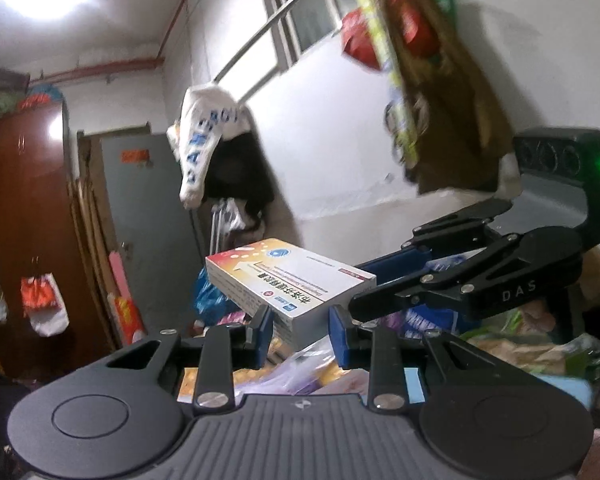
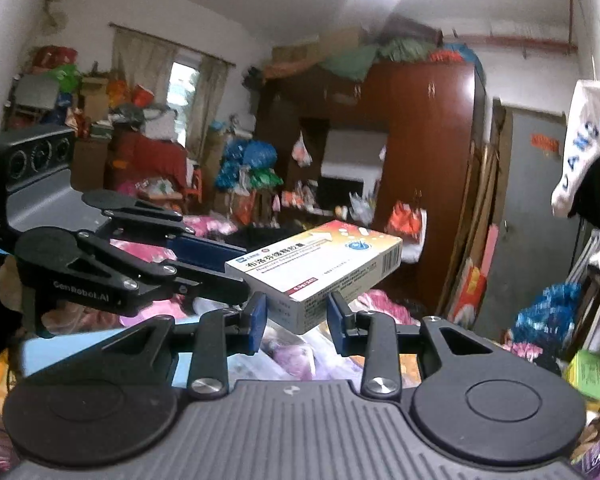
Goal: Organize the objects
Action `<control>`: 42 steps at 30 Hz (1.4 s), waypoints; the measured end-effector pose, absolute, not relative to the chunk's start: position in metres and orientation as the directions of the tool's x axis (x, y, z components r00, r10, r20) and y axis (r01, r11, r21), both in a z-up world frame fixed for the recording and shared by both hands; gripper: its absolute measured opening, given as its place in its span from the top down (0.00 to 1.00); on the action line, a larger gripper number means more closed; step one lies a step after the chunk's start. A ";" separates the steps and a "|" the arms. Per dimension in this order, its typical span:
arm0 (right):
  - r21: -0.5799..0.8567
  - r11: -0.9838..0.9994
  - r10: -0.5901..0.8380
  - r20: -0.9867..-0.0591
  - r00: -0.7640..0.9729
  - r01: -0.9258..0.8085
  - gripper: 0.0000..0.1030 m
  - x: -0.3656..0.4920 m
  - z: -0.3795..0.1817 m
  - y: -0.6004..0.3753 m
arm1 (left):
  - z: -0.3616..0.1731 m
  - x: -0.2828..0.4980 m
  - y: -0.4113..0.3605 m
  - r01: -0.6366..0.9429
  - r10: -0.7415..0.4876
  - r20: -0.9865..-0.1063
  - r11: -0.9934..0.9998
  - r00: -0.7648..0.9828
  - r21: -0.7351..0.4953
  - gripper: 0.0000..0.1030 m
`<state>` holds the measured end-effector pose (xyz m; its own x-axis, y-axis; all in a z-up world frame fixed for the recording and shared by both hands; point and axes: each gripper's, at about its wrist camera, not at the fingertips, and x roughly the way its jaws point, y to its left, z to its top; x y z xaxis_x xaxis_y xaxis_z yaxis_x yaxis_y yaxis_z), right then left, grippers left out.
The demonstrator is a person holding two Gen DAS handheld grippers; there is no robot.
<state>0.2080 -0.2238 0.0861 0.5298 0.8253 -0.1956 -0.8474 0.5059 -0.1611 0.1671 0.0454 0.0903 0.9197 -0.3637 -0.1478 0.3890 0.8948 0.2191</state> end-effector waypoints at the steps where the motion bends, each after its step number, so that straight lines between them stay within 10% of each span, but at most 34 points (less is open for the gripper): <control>1: -0.150 0.510 0.821 -0.208 0.531 -0.847 0.64 0.215 0.082 -0.222 | 0.087 0.175 0.048 0.384 -0.356 -0.160 0.898 0.921 0.213 0.66; 11: -0.137 0.577 0.754 -0.290 0.589 -0.805 0.54 0.236 0.057 -0.211 | 0.061 0.225 0.048 0.300 -0.238 -0.268 0.928 0.934 0.219 0.57; 13: -0.135 0.607 0.743 -0.253 0.620 -0.783 0.16 0.227 0.060 -0.224 | 0.061 0.214 0.047 0.258 -0.199 -0.243 0.935 0.949 0.244 0.40; 15: -0.106 0.650 0.731 -0.185 0.657 -0.753 0.00 0.212 0.060 -0.243 | 0.063 0.198 0.054 0.217 -0.175 -0.196 0.951 0.965 0.219 0.18; 27: 0.105 0.806 0.581 -0.335 0.742 -0.583 0.00 0.209 0.061 -0.253 | 0.065 0.158 0.087 0.122 -0.124 -0.250 0.992 0.960 -0.024 0.06; 32: -0.028 0.909 0.377 -0.371 0.849 -0.416 0.00 0.182 0.062 -0.239 | 0.062 0.147 0.097 0.077 -0.100 -0.318 0.994 0.943 -0.082 0.06; 42: 0.033 0.885 0.448 -0.328 0.832 -0.464 0.00 0.114 0.082 -0.246 | 0.082 0.090 0.081 0.039 -0.047 -0.265 0.999 0.963 -0.034 0.06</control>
